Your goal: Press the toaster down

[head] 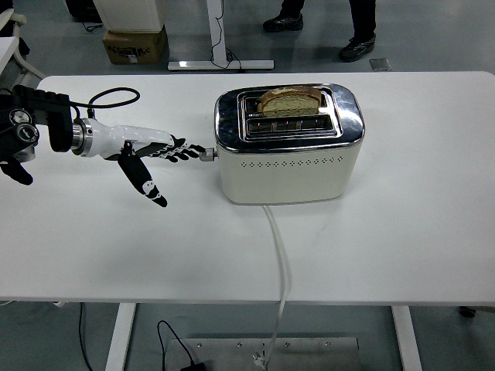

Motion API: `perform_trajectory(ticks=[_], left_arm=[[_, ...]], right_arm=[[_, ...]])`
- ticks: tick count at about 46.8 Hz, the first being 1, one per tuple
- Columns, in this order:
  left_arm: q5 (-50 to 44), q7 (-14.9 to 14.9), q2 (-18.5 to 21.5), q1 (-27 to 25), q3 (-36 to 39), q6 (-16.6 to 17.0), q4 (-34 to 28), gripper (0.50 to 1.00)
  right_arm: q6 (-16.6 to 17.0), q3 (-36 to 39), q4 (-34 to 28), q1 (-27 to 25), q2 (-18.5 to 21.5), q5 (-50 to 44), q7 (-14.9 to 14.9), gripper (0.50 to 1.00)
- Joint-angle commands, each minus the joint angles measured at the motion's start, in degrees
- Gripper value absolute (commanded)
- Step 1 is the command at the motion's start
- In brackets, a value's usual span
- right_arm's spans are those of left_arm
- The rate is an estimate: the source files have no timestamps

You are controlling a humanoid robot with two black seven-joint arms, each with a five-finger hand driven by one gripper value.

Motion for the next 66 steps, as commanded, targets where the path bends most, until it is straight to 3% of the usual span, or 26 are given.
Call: perform_trajectory(ticks=[1,66], left_arm=[[0.01,0.00,-0.32,0.27,0.00,0.08,0.11,1.000],[-0.08,-0.09,-0.59,4.58,-0.09,0.25,2.31,1.000]], right_arm=[[0.00,0.07,0.01,0.00,0.00,0.00,0.00,0.998],[0.00,0.07,0.01,0.00,0.00,-0.08,0.00,1.000]])
